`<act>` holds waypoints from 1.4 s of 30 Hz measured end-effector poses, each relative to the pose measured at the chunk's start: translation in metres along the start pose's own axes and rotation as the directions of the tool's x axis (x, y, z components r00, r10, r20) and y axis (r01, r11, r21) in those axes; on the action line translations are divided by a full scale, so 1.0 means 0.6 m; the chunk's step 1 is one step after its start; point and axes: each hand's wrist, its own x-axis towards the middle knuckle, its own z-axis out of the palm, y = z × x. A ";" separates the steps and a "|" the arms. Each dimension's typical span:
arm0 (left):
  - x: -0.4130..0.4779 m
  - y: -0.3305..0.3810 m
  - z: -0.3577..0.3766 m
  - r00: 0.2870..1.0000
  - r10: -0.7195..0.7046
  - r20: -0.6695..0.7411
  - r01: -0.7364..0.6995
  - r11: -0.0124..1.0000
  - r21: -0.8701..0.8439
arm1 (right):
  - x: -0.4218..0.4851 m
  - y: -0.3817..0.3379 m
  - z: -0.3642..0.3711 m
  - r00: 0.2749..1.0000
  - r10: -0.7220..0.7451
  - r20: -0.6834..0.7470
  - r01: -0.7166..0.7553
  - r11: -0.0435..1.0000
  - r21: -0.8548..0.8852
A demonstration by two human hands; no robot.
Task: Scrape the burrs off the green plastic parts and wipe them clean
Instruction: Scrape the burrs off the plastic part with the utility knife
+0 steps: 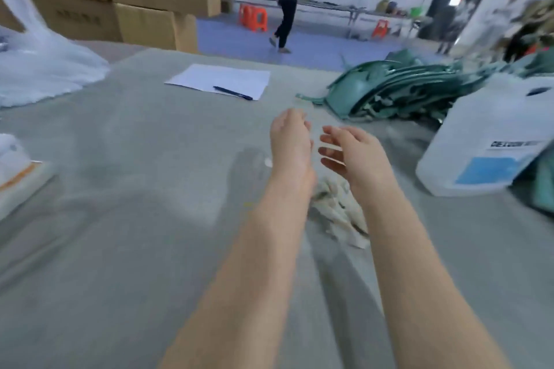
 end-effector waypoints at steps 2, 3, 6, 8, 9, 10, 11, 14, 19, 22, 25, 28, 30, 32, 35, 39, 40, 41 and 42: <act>0.026 -0.054 0.039 0.996 -0.082 0.025 0.080 0.995 0.065 | 0.033 0.025 -0.050 0.992 0.041 -0.121 -0.042 0.999 -0.006; 0.039 -0.076 0.056 0.993 -0.116 0.033 0.113 0.990 0.089 | 0.050 0.035 -0.070 0.985 0.057 -0.164 -0.060 0.998 -0.013; 0.084 -0.127 0.097 0.975 -0.219 0.035 0.215 0.972 0.100 | 0.114 0.060 -0.108 0.965 0.096 -0.245 -0.102 0.995 -0.013; 0.122 -0.149 0.113 0.969 -0.246 0.012 0.244 0.965 0.098 | 0.161 0.073 -0.116 0.954 0.107 -0.278 -0.117 0.993 -0.019; 0.143 -0.157 0.119 0.969 -0.245 -0.007 0.244 0.964 0.109 | 0.186 0.079 -0.115 0.953 0.105 -0.283 -0.120 0.992 -0.036; 0.164 -0.164 0.122 0.971 -0.238 -0.028 0.240 0.963 0.124 | 0.210 0.085 -0.112 0.954 0.099 -0.284 -0.120 0.991 -0.060; 0.184 -0.170 0.125 0.973 -0.228 -0.048 0.232 0.963 0.137 | 0.234 0.092 -0.106 0.954 0.093 -0.284 -0.119 0.990 -0.079; 0.243 -0.183 0.131 0.973 -0.214 -0.088 0.225 0.964 0.144 | 0.301 0.112 -0.084 0.958 0.094 -0.271 -0.126 0.987 -0.104; 0.306 -0.204 0.141 0.962 -0.250 -0.106 0.264 0.953 0.148 | 0.390 0.123 -0.059 0.936 0.097 -0.339 -0.081 0.995 0.062; 0.327 -0.215 0.147 0.959 -0.260 -0.115 0.273 0.954 0.122 | 0.409 0.112 -0.061 0.913 0.253 -0.321 -0.080 0.881 0.467; 0.332 -0.223 0.151 0.961 -0.247 -0.128 0.261 0.959 0.113 | 0.423 0.109 -0.068 0.921 0.312 -0.233 -0.036 0.664 0.747; 0.333 -0.228 0.154 0.963 -0.241 -0.120 0.258 0.955 0.149 | 0.430 0.099 -0.074 0.911 0.335 -0.241 0.043 0.503 0.863; 0.333 -0.227 0.154 0.964 -0.239 -0.117 0.255 0.955 0.151 | 0.427 0.090 -0.078 0.912 0.339 -0.231 0.050 0.466 0.883; 0.332 -0.223 0.152 0.963 -0.246 -0.107 0.260 0.953 0.155 | 0.418 0.084 -0.080 0.901 0.370 -0.227 -0.005 0.533 0.846; 0.332 -0.217 0.146 0.961 -0.259 -0.101 0.272 0.950 0.153 | 0.393 0.084 -0.078 0.874 0.403 -0.271 -0.075 0.663 0.745; 0.306 -0.206 0.141 0.948 -0.313 -0.052 0.317 0.942 0.109 | 0.345 0.075 -0.061 0.881 0.364 -0.302 -0.069 0.729 0.681; 0.294 -0.201 0.140 0.942 -0.336 -0.029 0.337 0.939 0.066 | 0.331 0.071 -0.057 0.888 0.359 -0.288 -0.074 0.729 0.680; 0.282 -0.195 0.139 0.938 -0.348 -0.004 0.348 0.937 0.029 | 0.315 0.063 -0.052 0.898 0.355 -0.262 -0.084 0.721 0.688; 0.271 -0.186 0.139 0.937 -0.349 0.017 0.348 0.937 0.015 | 0.300 0.055 -0.050 0.907 0.344 -0.241 -0.091 0.720 0.688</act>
